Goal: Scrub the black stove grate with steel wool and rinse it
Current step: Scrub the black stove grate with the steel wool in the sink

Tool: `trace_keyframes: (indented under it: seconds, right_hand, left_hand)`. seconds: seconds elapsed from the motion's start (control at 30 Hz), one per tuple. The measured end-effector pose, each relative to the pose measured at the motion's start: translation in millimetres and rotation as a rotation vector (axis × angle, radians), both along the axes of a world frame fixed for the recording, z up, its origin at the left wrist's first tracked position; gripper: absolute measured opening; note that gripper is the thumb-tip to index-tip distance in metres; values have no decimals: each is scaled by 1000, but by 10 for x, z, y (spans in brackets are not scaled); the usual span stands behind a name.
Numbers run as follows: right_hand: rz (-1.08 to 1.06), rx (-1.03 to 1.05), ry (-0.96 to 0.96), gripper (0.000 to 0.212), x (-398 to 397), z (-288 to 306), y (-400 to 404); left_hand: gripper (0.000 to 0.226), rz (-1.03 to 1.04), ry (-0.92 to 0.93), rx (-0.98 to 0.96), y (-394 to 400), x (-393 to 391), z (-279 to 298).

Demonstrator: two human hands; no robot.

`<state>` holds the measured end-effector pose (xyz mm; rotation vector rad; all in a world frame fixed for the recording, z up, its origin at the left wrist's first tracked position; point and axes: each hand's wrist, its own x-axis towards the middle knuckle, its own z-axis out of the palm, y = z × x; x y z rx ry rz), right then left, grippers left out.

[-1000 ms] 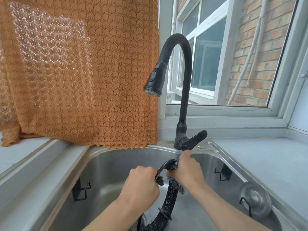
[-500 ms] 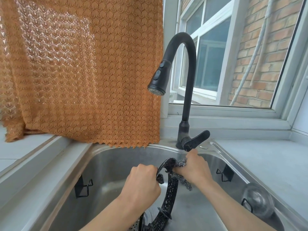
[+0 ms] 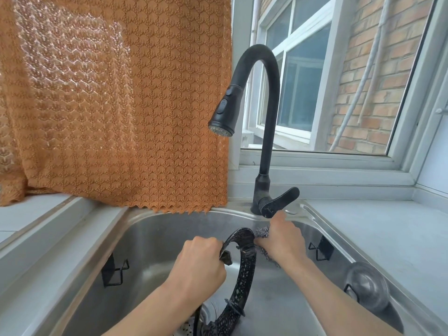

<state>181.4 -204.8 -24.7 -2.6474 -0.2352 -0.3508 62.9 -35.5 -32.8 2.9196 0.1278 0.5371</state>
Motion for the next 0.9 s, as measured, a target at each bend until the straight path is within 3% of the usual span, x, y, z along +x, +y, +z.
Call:
trace_keyframes:
  seconds: [0.23,0.5,0.73,0.9]
  right_hand:
    - [155,8,123,74,-66,-45,117]
    - [17,19,37,70,-4,-13,0]
    - [191,20,45,66,-116,2,134]
    - [98,2,52,73,-56,-27,82]
  left_hand:
    - [24,-21,9,-22,14,1,19]
    - [26,-17,17,-16,60,-2,39]
    - [28,-33,33,-52,69,-3,50]
    - [27,-52,31,-56,84,-28,61]
